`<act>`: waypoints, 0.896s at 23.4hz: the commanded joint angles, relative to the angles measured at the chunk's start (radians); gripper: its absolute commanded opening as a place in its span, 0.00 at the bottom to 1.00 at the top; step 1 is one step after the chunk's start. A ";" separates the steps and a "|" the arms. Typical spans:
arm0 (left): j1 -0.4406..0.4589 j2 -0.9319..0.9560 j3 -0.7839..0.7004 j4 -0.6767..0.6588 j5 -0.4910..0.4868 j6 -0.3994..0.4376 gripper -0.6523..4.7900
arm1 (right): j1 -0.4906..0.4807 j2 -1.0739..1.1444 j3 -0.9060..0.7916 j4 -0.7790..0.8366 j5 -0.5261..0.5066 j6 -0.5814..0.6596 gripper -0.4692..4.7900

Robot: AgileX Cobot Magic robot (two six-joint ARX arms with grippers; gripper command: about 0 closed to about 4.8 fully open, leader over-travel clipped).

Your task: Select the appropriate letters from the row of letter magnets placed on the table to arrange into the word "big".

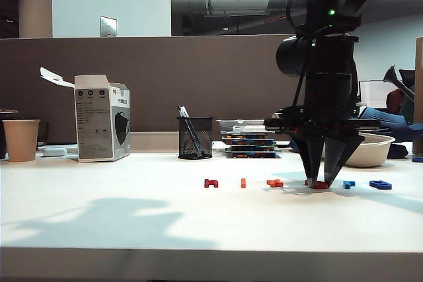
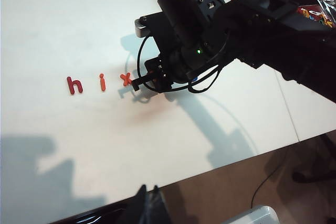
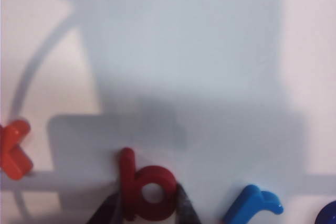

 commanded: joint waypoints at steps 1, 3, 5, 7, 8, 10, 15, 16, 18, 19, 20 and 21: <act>0.000 -0.003 0.002 0.011 -0.003 0.000 0.11 | 0.003 0.023 -0.013 0.002 -0.010 -0.003 0.25; 0.000 -0.003 0.002 0.012 -0.003 0.000 0.11 | 0.003 0.023 -0.013 0.004 -0.010 -0.003 0.25; 0.000 -0.003 0.002 0.011 -0.003 0.000 0.11 | 0.003 0.023 -0.013 0.008 -0.010 -0.003 0.25; 0.000 -0.003 0.002 0.012 -0.003 0.000 0.11 | 0.003 0.023 -0.013 0.010 -0.010 -0.003 0.25; 0.000 -0.003 0.002 0.012 -0.003 0.000 0.11 | 0.003 0.023 -0.013 0.012 -0.010 -0.003 0.25; 0.000 -0.003 0.002 0.012 -0.002 0.000 0.11 | 0.003 0.023 -0.013 0.013 -0.010 -0.003 0.25; 0.000 -0.003 0.002 0.011 -0.003 0.000 0.11 | 0.003 0.023 -0.013 0.014 -0.010 -0.003 0.25; 0.000 -0.003 0.002 0.011 -0.003 0.000 0.11 | 0.003 0.023 -0.013 0.016 -0.010 -0.003 0.25; 0.000 -0.003 0.002 0.012 -0.003 0.000 0.11 | 0.003 0.023 -0.013 0.015 -0.011 -0.002 0.25; 0.000 -0.003 0.002 0.011 -0.003 0.000 0.11 | 0.003 0.023 -0.013 0.012 -0.011 -0.002 0.25; 0.000 -0.003 0.002 0.011 -0.003 0.000 0.11 | 0.003 0.023 -0.012 0.008 -0.011 -0.002 0.25; 0.000 -0.003 0.002 0.012 -0.003 0.000 0.11 | 0.003 0.023 -0.012 0.005 -0.011 -0.002 0.25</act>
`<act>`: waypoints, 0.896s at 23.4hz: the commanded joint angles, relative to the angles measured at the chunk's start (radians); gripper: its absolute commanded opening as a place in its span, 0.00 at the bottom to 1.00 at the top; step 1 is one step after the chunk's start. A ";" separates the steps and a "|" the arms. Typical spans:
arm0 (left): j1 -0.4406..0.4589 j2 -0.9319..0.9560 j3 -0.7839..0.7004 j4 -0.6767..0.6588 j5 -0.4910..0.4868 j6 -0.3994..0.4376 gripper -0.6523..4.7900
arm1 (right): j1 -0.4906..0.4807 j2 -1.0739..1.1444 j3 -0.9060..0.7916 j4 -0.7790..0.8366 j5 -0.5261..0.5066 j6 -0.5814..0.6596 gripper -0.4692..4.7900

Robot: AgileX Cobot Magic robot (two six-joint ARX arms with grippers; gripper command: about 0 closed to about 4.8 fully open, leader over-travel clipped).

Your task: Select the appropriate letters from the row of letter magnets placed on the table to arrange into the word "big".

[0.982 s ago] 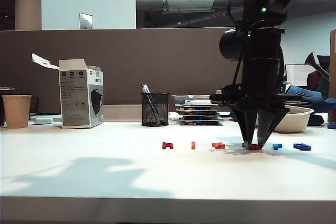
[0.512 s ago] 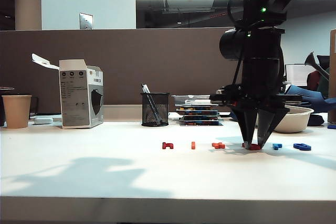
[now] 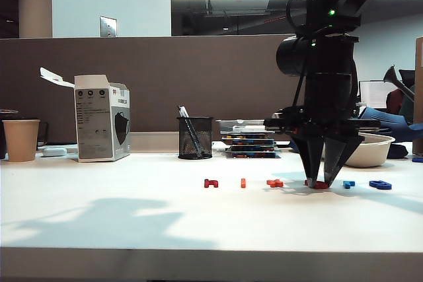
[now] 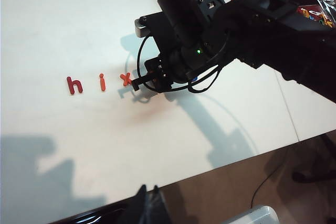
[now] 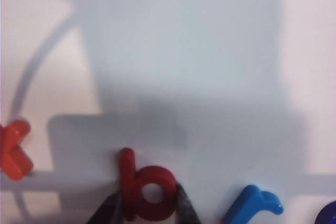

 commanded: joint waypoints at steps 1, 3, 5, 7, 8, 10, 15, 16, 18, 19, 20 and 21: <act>0.000 -0.003 0.002 0.011 -0.002 0.000 0.11 | 0.003 0.023 -0.012 0.001 -0.011 -0.002 0.25; 0.000 -0.003 0.002 0.012 -0.003 0.000 0.11 | 0.003 0.023 -0.012 0.002 -0.011 -0.002 0.25; 0.000 -0.003 0.002 0.011 -0.003 0.000 0.11 | 0.003 0.023 -0.012 0.003 -0.014 -0.002 0.25; 0.000 -0.003 0.002 0.012 -0.003 0.000 0.11 | 0.003 0.023 -0.012 0.018 -0.014 -0.002 0.25; 0.000 -0.002 0.002 0.011 -0.003 0.000 0.11 | 0.003 0.023 -0.012 0.023 -0.014 -0.002 0.25; 0.000 -0.003 0.002 0.011 -0.003 0.000 0.11 | 0.003 0.022 -0.011 0.027 -0.014 -0.002 0.25; 0.000 -0.003 0.002 0.012 -0.003 0.000 0.11 | 0.003 0.019 -0.003 0.024 -0.014 -0.002 0.25; 0.000 -0.002 0.002 0.011 -0.002 0.000 0.11 | 0.003 0.018 0.000 0.021 -0.014 -0.002 0.25; 0.000 -0.003 0.002 0.012 -0.003 0.000 0.11 | 0.003 0.018 0.007 0.014 -0.018 -0.002 0.25; 0.000 -0.003 0.002 0.012 -0.002 0.000 0.11 | 0.003 0.018 0.008 0.014 -0.019 -0.002 0.25; 0.000 -0.003 0.002 0.012 -0.003 0.000 0.11 | 0.003 0.018 0.011 0.011 -0.019 -0.002 0.25; 0.000 -0.003 0.002 0.011 -0.003 0.000 0.11 | 0.003 0.017 0.014 0.005 -0.019 -0.002 0.25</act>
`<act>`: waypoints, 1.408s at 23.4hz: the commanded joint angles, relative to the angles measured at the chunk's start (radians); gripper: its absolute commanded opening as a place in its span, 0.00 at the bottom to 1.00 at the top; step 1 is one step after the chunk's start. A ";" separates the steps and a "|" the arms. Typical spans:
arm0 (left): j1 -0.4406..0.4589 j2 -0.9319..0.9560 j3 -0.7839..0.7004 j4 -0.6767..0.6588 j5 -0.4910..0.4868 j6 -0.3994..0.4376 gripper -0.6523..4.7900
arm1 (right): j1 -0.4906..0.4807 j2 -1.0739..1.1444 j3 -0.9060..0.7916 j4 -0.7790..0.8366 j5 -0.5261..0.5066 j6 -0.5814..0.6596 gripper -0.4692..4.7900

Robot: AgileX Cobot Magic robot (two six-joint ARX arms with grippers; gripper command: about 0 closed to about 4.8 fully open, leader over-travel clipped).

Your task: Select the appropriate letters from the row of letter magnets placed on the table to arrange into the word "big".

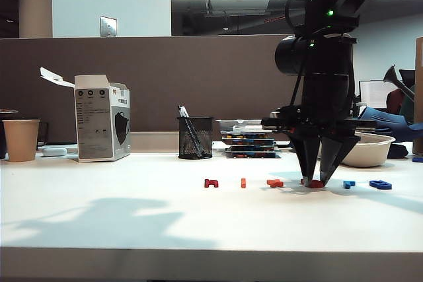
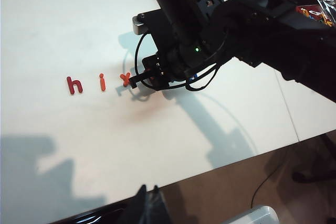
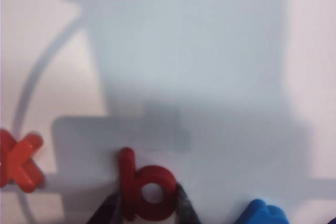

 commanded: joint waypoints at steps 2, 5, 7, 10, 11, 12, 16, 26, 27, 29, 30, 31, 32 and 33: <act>0.000 -0.003 0.002 0.011 -0.003 0.000 0.11 | 0.003 0.011 0.002 -0.014 -0.011 -0.002 0.25; 0.000 -0.003 0.002 0.012 -0.003 0.000 0.11 | 0.003 0.005 0.002 -0.026 -0.011 -0.002 0.25; 0.000 -0.003 0.002 0.012 -0.003 0.000 0.11 | 0.003 -0.002 0.002 -0.026 -0.011 -0.002 0.25; 0.000 -0.003 0.002 0.011 -0.003 0.000 0.11 | 0.003 -0.034 0.002 -0.025 -0.012 -0.002 0.25; 0.000 -0.003 0.002 0.011 -0.003 0.000 0.11 | 0.003 -0.042 0.002 -0.027 -0.013 -0.002 0.25; 0.000 -0.003 0.002 0.011 -0.003 0.000 0.11 | 0.003 -0.048 0.001 -0.030 -0.014 -0.002 0.25; 0.000 -0.003 0.002 0.011 -0.003 0.000 0.11 | 0.003 -0.075 0.001 -0.048 -0.015 -0.002 0.25; 0.000 -0.003 0.002 0.011 -0.003 0.000 0.11 | 0.016 -0.101 0.000 -0.141 -0.097 0.071 0.25; 0.000 -0.003 0.002 0.012 -0.003 0.000 0.11 | 0.018 -0.101 0.000 -0.146 -0.098 0.076 0.25; 0.000 -0.003 0.002 0.011 -0.003 0.000 0.11 | 0.032 -0.101 0.000 -0.155 -0.096 0.082 0.25; 0.000 -0.003 0.002 0.011 -0.003 0.000 0.11 | 0.039 -0.101 0.000 -0.158 -0.097 0.088 0.25; 0.000 -0.003 0.002 0.011 -0.003 0.000 0.11 | 0.055 -0.101 0.000 -0.162 -0.097 0.109 0.25; 0.000 -0.003 0.002 0.012 -0.003 0.000 0.11 | 0.065 -0.101 0.000 -0.165 -0.098 0.126 0.25; 0.000 -0.003 0.002 0.012 -0.003 0.000 0.11 | 0.080 -0.102 0.000 -0.172 -0.095 0.161 0.25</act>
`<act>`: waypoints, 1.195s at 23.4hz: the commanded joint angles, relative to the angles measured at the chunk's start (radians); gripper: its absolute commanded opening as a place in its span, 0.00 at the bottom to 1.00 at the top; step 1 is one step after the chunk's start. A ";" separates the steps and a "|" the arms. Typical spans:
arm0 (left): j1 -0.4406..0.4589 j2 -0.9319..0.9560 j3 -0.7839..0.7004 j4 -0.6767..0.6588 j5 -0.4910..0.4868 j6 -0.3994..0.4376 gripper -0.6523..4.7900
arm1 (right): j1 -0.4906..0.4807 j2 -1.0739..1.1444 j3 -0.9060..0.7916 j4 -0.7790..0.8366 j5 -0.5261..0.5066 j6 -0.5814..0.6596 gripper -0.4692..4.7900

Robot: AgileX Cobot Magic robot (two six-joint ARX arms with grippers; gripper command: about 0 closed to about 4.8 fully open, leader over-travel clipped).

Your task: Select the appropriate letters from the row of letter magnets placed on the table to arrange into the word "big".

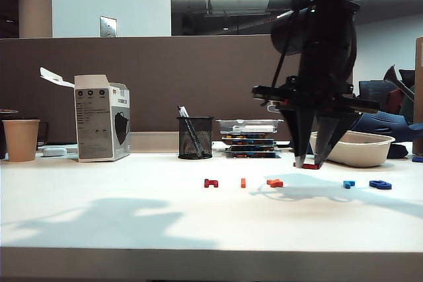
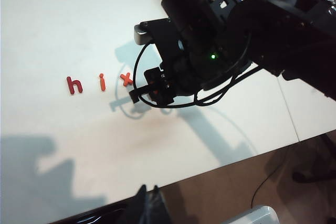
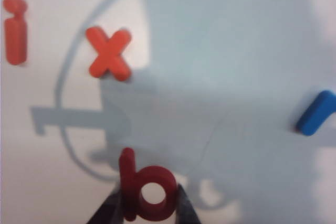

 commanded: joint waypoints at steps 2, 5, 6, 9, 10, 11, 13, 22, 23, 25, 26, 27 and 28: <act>0.000 -0.003 0.002 0.011 -0.003 0.000 0.11 | 0.063 -0.006 0.002 -0.018 0.001 0.102 0.25; 0.000 -0.003 0.002 0.011 -0.003 0.000 0.11 | 0.097 -0.006 0.002 -0.016 0.002 0.135 0.25; 0.000 -0.003 0.002 0.011 -0.002 0.000 0.11 | 0.109 -0.006 0.002 -0.016 0.003 0.150 0.25; 0.000 -0.003 0.002 0.011 -0.003 0.000 0.11 | 0.142 -0.006 0.002 -0.005 0.003 0.180 0.25; 0.000 -0.003 0.002 0.011 -0.003 0.000 0.11 | 0.164 -0.006 0.001 0.006 0.006 0.203 0.25; 0.000 -0.003 0.002 0.011 -0.003 0.000 0.11 | 0.171 -0.006 0.000 0.011 0.006 0.217 0.25; 0.000 -0.003 0.002 0.012 -0.003 0.000 0.11 | 0.186 -0.005 0.000 0.023 0.006 0.236 0.25; 0.000 -0.003 0.002 0.012 -0.002 0.000 0.11 | 0.240 -0.002 -0.031 0.079 0.058 0.329 0.25; 0.000 -0.003 0.002 0.012 -0.002 0.000 0.11 | 0.247 -0.002 -0.044 0.092 0.058 0.338 0.25; 0.000 -0.003 0.002 0.011 -0.003 0.000 0.11 | 0.256 -0.002 -0.065 0.108 0.058 0.353 0.25; 0.000 -0.003 0.002 0.011 -0.003 0.000 0.11 | 0.263 -0.002 -0.084 0.124 0.059 0.354 0.25; 0.000 -0.003 0.002 0.011 -0.003 0.000 0.11 | 0.265 -0.001 -0.090 0.128 0.064 0.354 0.25; 0.000 -0.003 0.002 0.011 -0.003 0.000 0.11 | 0.267 0.002 -0.092 0.131 0.069 0.355 0.25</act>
